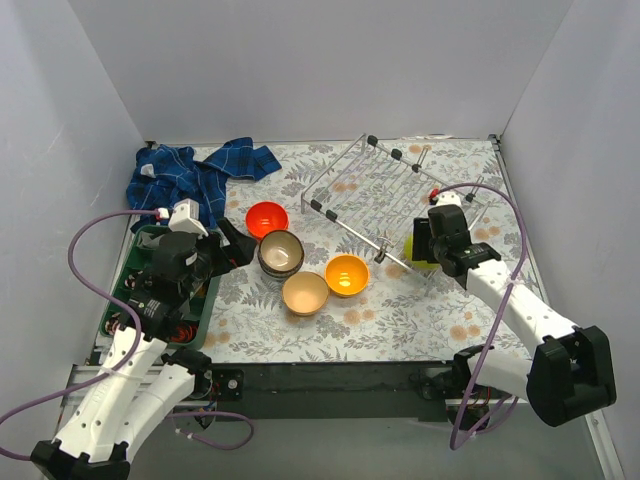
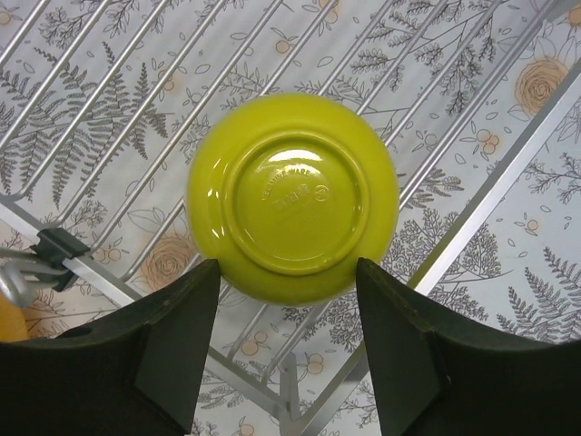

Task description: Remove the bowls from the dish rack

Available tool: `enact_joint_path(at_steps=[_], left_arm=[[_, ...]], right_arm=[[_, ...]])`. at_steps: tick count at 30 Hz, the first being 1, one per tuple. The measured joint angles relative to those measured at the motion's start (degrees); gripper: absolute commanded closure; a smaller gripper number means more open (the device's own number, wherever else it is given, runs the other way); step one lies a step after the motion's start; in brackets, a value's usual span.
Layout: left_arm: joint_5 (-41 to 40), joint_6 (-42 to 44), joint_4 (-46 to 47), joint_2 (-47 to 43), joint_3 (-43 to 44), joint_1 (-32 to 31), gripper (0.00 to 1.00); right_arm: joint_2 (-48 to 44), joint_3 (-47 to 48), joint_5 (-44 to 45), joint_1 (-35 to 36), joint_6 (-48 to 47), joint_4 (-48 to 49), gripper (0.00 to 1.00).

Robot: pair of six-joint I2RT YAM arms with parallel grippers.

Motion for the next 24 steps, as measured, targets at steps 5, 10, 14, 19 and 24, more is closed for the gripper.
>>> enact_joint_path(at_steps=[5, 10, 14, 19, 24], left_arm=[[-0.1, 0.0, 0.0, 0.2, 0.0, 0.0, 0.06], [-0.1, 0.0, 0.0, 1.0, 0.0, 0.0, 0.05], [-0.1, 0.0, 0.0, 1.3, 0.0, 0.0, 0.05], [-0.2, 0.0, 0.0, 1.3, 0.0, 0.0, 0.05], [-0.4, 0.0, 0.1, 1.6, -0.4, 0.0, 0.05]], right_arm=[[3.1, 1.2, 0.4, -1.8, -1.2, 2.9, 0.36], [7.8, 3.3, 0.3, -5.9, -3.8, 6.9, 0.34], [11.6, 6.6, 0.6, -8.3, -7.0, 7.4, 0.25], [13.6, 12.6, 0.4, -8.9, -11.5, 5.2, 0.16], [12.4, 14.3, 1.1, -6.4, -15.8, 4.2, 0.12]])
